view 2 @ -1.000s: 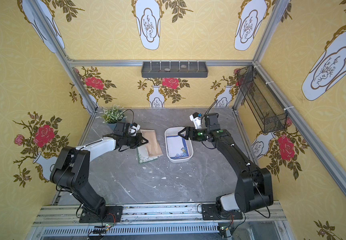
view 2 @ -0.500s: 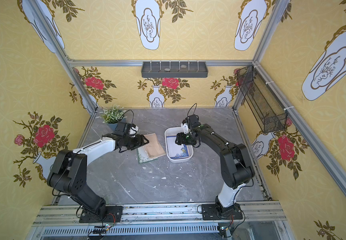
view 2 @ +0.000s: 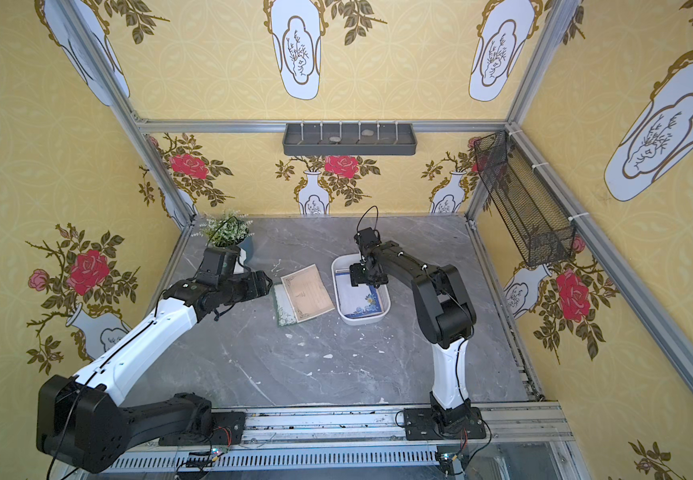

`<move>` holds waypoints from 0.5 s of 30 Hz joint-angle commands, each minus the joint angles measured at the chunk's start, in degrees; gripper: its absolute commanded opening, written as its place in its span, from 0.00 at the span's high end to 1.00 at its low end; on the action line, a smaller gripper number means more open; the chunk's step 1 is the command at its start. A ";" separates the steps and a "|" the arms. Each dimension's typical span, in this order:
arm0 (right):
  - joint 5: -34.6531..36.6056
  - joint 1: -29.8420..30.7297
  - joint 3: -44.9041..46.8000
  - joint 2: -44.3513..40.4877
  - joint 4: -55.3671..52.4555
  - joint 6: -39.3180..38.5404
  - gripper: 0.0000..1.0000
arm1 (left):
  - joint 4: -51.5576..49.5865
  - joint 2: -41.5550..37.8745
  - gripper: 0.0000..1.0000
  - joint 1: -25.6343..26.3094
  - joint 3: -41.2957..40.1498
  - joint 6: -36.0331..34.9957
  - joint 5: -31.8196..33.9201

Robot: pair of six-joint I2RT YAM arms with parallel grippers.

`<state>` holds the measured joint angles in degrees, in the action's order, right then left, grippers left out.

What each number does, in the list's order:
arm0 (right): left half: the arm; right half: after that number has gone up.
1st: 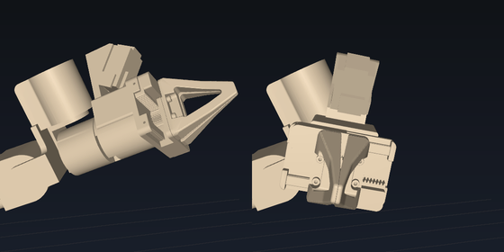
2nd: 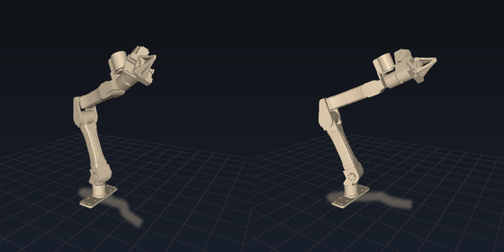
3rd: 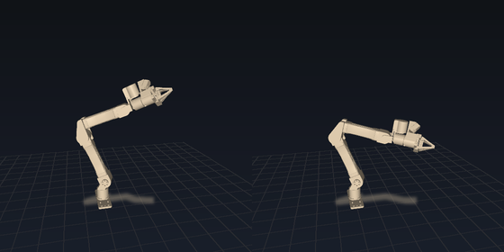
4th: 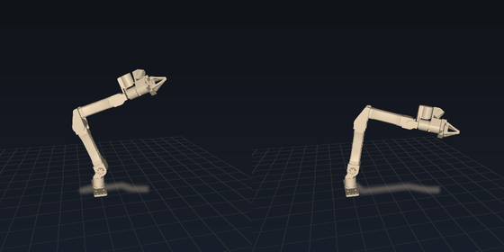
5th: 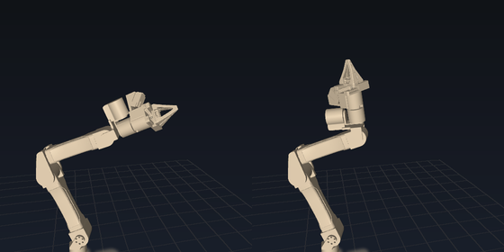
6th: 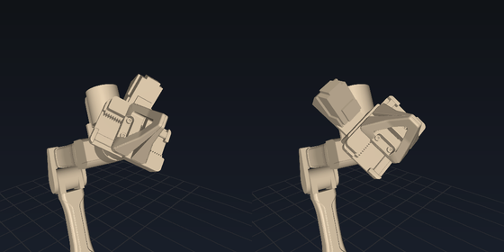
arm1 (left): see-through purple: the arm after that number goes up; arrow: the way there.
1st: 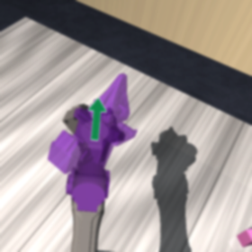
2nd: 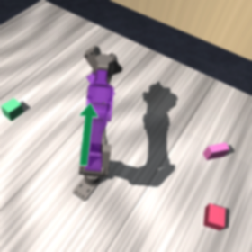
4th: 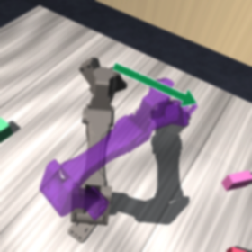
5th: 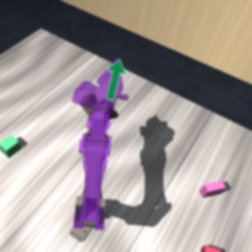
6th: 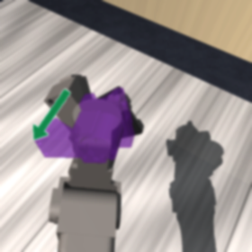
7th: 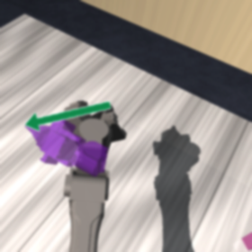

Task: Take out the stationery paper from the storage box
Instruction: Pick up the stationery paper from the storage box.

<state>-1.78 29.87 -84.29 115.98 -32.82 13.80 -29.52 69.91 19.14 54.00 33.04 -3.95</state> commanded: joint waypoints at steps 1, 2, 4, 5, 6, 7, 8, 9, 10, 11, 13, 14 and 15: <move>1.49 0.03 -2.01 2.31 -0.09 -0.83 0.25 | -1.77 -1.71 0.18 -0.02 -1.14 0.46 2.39; 1.46 0.10 -2.62 3.06 -0.13 -0.87 0.26 | -1.70 -2.24 0.18 0.00 -1.55 0.69 2.42; 1.21 0.10 -3.47 4.14 -0.46 -1.08 0.30 | -1.60 -2.75 0.18 -0.02 -2.17 0.81 2.42; 1.25 0.10 -3.68 4.66 -0.63 -1.08 0.31 | -1.60 -2.98 0.18 0.02 -2.44 0.96 2.45; 1.34 0.10 -3.64 4.93 -0.67 -1.06 0.33 | -1.68 -3.09 0.18 0.00 -2.61 0.96 2.49; 1.42 0.10 -3.52 5.04 -0.67 -1.00 0.35 | -1.77 -3.13 0.18 0.02 -2.71 1.05 2.51; 1.45 0.10 -3.16 5.06 -0.58 -0.86 0.38 | -1.68 -3.20 0.18 -0.02 -3.00 1.06 2.50; 1.52 0.10 -2.79 4.91 -0.37 -0.67 0.42 | -1.68 -3.23 0.18 0.02 -3.10 1.13 2.28; 1.60 0.10 -2.39 4.78 -0.23 -0.53 0.47 | -1.60 -3.29 0.18 0.02 -3.19 0.99 2.28; 1.65 0.10 -1.99 4.55 -0.02 -0.34 0.52 | -1.51 -3.24 0.18 -0.02 -3.28 1.15 2.28; 1.77 0.10 -1.32 4.17 0.12 -0.02 0.59 | -1.42 -3.11 0.18 0.02 -3.28 1.05 1.95; 1.93 0.10 -1.15 3.92 0.12 0.27 0.65 | -1.42 -2.96 0.18 0.02 -3.20 1.01 1.79; 2.25 0.06 -1.05 3.66 0.01 0.47 0.69 | -1.27 -2.87 0.18 0.02 -3.20 1.03 1.62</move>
<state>0.43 29.87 -85.89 120.18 -31.86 13.47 -31.09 66.74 19.14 51.03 34.11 -1.98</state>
